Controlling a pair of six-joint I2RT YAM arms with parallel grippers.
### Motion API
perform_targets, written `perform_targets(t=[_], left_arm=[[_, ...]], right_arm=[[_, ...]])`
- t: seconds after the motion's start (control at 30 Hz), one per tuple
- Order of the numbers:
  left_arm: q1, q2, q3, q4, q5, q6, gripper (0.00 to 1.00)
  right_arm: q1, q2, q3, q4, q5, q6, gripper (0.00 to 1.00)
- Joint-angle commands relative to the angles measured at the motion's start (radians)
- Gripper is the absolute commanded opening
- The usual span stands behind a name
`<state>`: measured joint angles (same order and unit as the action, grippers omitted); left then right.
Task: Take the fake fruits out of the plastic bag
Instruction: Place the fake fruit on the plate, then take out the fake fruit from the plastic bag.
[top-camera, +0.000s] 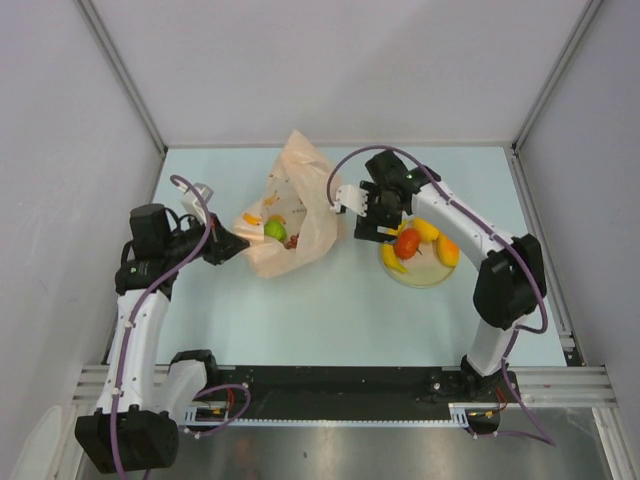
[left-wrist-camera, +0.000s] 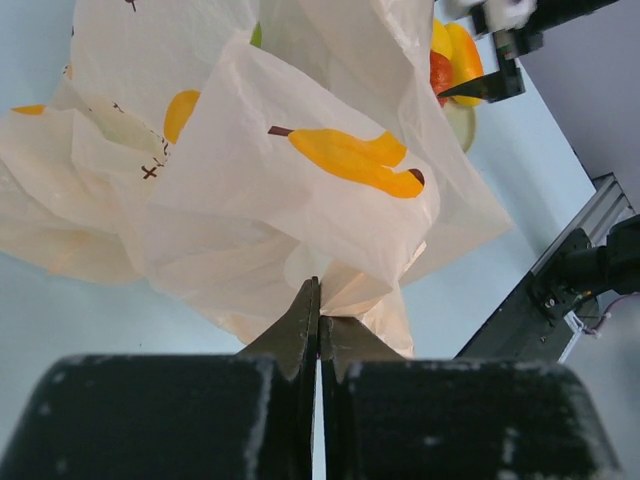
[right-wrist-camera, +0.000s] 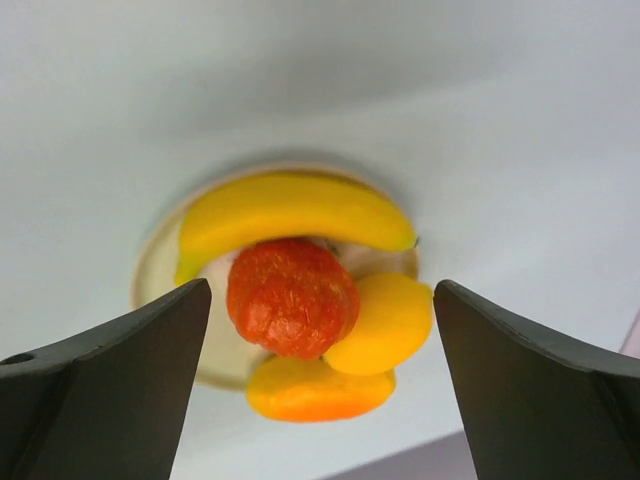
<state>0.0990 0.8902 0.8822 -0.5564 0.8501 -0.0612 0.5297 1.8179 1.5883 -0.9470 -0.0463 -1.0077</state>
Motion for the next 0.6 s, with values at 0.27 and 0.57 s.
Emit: perform_targets(t=[0.27,0.57], left_arm=[[0.007,-0.096,0.057,-0.217,0.029,0.060,0.00],[0.050,-0.151,0.100,-0.074,0.037,-0.040,0.00]], right_arm=[[0.248,-0.341,0.046,0.503,-0.512,0.375,0.63],[0.316,0.019,-0.121,0.817,-0.333,0.575,0.28]])
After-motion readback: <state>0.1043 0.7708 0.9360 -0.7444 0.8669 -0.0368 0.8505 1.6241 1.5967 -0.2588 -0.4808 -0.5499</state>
